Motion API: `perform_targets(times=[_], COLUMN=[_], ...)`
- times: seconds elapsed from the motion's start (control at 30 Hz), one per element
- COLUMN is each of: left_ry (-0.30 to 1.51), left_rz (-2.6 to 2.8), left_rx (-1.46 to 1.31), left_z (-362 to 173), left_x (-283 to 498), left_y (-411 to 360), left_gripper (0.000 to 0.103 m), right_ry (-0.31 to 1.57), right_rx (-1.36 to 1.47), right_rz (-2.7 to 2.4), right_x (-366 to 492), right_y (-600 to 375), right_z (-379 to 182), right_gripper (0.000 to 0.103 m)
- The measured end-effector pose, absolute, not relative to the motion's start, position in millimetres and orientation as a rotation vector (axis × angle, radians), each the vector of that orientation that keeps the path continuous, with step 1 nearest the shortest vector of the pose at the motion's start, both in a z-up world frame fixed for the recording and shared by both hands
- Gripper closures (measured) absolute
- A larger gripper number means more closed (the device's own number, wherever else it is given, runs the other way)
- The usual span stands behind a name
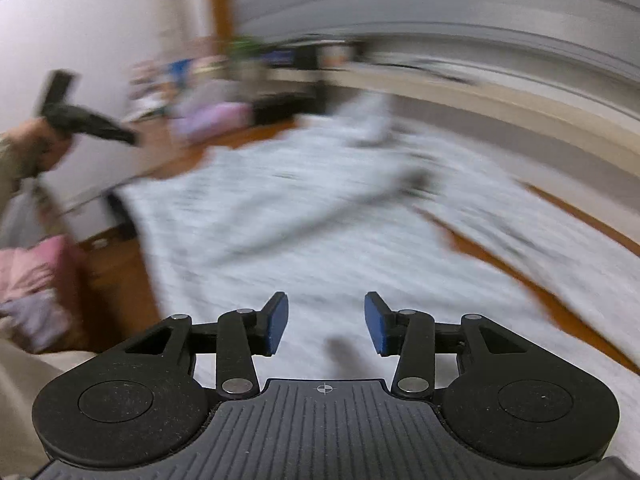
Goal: Fold clothes
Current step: 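Open both tools and lay the shirt down on the desk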
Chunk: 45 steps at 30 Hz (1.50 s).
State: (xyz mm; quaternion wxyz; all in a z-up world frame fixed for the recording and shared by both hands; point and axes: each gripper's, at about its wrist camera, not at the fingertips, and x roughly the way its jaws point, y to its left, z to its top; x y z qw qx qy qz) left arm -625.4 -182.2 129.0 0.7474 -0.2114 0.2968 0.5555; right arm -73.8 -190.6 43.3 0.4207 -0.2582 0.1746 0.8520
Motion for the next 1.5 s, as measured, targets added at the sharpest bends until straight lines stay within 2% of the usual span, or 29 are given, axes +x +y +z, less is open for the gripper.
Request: perform_targets(times=[0.2, 0.27, 0.5, 0.7, 0.97, 1.03, 1.07, 1.1, 1.27, 1.37, 1.43, 1.47, 1.5], left_ry=[0.604, 0.591, 0.582, 0.594, 0.552, 0.547, 0.547, 0.547, 0.559, 0.569, 0.578, 0.579, 0.580], left_rz=[1.074, 1.009, 0.770, 0.701, 0.708, 0.706, 0.705, 0.705, 0.695, 0.675, 0.676, 0.676, 0.677], left_rx=[-0.424, -0.403, -0.341, -0.357, -0.365, -0.365, -0.365, -0.366, -0.347, -0.329, -0.313, -0.311, -0.308], left_z=[119, 114, 87, 47, 26, 26, 28, 29, 30, 30, 30, 30, 30], left_x=[-539, -500, -350, -290, -296, -297, -297, -298, -294, -290, -288, -288, -287], left_y=[-144, -129, -88, -67, -67, -68, -68, -67, -70, -73, -75, -75, -76], left_gripper=[0.073, 0.065, 0.065, 0.065, 0.064, 0.063, 0.063, 0.063, 0.063, 0.058, 0.056, 0.056, 0.056], right_ry=[0.463, 0.476, 0.520, 0.588, 0.617, 0.616, 0.609, 0.602, 0.508, 0.604, 0.611, 0.591, 0.585], right_rx=[-0.572, -0.537, -0.404, -0.285, -0.272, -0.265, -0.285, -0.304, -0.303, -0.303, -0.346, -0.360, -0.359], right_rz=[1.809, 1.702, 1.321, 1.157, 1.149, 1.185, 1.193, 1.201, 1.113, 1.150, 1.143, 1.103, 1.099], right_x=[42, 80, 196, 257, 262, 260, 259, 258, 277, 298, 300, 300, 300], right_y=[-213, -231, -310, -352, -348, -349, -349, -349, -381, -402, -401, -398, -395], right_z=[29, 23, 7, -1, -11, -11, -9, -6, 38, 52, 46, 44, 43], right_gripper=[0.059, 0.059, 0.059, 0.058, 0.055, 0.062, 0.090, 0.096, 0.099, 0.096, 0.074, 0.058, 0.059])
